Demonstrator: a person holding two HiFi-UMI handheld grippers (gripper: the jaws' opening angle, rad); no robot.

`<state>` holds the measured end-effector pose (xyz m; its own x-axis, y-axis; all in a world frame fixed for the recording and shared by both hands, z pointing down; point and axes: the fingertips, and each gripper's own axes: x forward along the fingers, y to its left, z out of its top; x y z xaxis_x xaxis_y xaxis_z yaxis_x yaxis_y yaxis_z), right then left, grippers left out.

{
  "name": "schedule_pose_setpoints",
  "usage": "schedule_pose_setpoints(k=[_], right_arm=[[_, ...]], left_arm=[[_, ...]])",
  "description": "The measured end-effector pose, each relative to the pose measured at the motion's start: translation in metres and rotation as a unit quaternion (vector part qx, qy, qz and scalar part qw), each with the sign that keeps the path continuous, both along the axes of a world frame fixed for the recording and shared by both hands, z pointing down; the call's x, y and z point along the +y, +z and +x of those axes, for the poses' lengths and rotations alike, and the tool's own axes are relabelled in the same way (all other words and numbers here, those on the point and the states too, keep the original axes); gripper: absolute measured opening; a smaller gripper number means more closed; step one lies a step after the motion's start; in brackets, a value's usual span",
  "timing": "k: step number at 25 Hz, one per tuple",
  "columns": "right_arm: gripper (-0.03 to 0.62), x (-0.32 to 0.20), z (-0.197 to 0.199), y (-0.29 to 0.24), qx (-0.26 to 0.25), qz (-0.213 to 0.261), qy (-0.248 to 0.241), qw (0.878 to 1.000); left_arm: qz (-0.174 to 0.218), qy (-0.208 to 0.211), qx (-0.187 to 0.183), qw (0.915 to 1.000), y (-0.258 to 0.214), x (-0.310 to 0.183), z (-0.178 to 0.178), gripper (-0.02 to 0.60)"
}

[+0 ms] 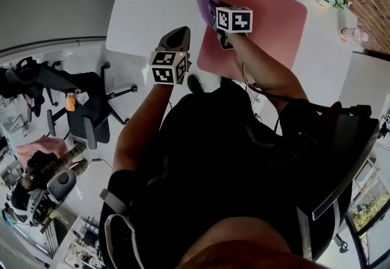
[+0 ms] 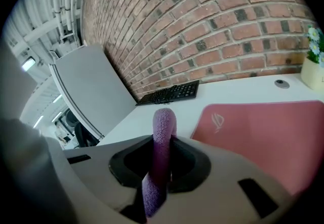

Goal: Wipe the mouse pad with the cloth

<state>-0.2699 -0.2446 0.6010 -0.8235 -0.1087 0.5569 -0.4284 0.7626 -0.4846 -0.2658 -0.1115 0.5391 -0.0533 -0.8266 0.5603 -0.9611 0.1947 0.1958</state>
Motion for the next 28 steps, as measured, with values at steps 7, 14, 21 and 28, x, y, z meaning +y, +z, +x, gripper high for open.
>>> schedule_pose_setpoints(k=[7,14,21,28], right_arm=[[0.060,-0.037,0.036,0.023,0.025,0.000,0.040,0.999],[0.060,-0.058,0.070,0.036,0.041,0.002,0.081,0.996],[0.060,-0.074,0.109,0.028,0.044,0.006,0.104,0.994],[0.060,-0.085,0.129,0.037,0.048,0.004,0.123,0.991]], left_arm=[[-0.014,0.037,-0.015,0.9991,0.008,-0.025,0.022,0.002],[-0.017,0.051,0.000,0.9986,0.010,-0.041,0.036,0.002],[-0.011,0.075,-0.001,0.9971,0.000,-0.056,0.066,0.002],[-0.013,0.098,-0.005,0.9951,0.006,-0.067,0.076,0.002]])
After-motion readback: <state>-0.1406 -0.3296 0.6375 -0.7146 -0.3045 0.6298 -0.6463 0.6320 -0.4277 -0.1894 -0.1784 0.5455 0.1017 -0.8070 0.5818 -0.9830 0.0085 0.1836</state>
